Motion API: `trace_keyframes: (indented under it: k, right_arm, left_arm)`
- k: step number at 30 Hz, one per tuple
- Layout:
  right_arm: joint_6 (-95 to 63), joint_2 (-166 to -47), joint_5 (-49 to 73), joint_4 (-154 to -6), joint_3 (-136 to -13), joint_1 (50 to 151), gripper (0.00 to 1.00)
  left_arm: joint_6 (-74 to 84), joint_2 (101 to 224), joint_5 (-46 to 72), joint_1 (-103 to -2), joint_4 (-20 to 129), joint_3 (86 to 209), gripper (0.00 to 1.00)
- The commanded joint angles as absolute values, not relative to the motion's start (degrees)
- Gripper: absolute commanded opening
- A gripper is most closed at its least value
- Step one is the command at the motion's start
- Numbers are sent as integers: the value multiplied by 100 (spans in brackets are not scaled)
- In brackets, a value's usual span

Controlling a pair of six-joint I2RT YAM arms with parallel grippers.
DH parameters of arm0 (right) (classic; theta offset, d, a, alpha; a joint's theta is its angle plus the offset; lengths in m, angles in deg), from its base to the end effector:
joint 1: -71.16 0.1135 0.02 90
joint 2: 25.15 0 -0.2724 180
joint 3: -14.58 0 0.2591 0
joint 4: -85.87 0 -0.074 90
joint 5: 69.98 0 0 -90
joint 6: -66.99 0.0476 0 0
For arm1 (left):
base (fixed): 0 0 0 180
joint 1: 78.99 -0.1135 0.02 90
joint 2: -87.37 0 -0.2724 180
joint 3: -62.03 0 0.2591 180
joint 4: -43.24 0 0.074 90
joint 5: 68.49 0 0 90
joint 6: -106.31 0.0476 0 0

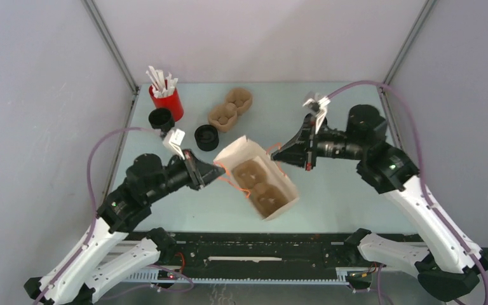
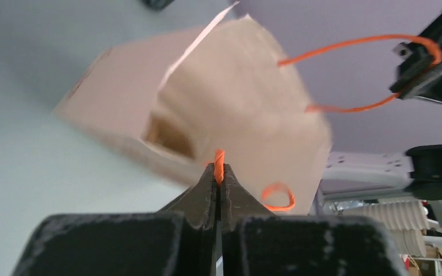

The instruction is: Pack the takeout coffee

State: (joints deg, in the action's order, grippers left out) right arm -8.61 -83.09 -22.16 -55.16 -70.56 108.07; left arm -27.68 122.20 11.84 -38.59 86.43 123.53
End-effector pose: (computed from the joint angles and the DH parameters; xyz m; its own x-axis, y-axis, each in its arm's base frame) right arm 0.1510 0.1534 0.4405 -0.3994 -0.0695 -0.9142 -0.8996 0.2220 0.3761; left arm 0.1044 -0.0993 0.3510 -0.6847 -0.3163 -0.6566 0.3975 0.5930 -0.7002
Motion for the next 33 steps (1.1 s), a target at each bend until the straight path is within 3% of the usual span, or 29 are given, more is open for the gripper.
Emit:
trace_keyframes:
  k: [1,5,8,11,15,18,20,25,33]
  right_arm:
    - [-1320,-8367,-1865,-4786,-8481,10578,0]
    - [-1686,-8572,-1298,-4086,-9563,10623,0]
    - [-1139,-8566,-1199,-4220,-9659,10651,0]
    - [-327,-8378,-1173,-4756,-8834,10726,0]
    - [621,-7910,-1042,-6020,-6687,10395,0]
    - [1185,-7966,-1255,-6929,-5618,10127,0]
    - [1244,-8100,-1417,-6793,-6069,10108,0]
    - [833,-8080,-1280,-6117,-7725,10503,0]
    - [1257,-8058,-1194,-6572,-7257,10839,0]
  left_arm:
    - [-2514,12820,829,-3834,7945,13415,0]
    - [-2703,13173,459,-3782,7583,13914,0]
    - [-2851,13049,849,-3783,8347,14226,0]
    - [-3165,12636,1215,-3790,8984,14468,0]
    - [-3359,12337,2007,-3832,9558,13904,0]
    - [-3004,12906,1319,-4470,9454,12898,0]
    - [-2743,13327,577,-4819,9647,13220,0]
    - [-2379,13175,1432,-4480,10257,15640,0]
    - [-1645,13455,1495,-4553,10765,15498,0]
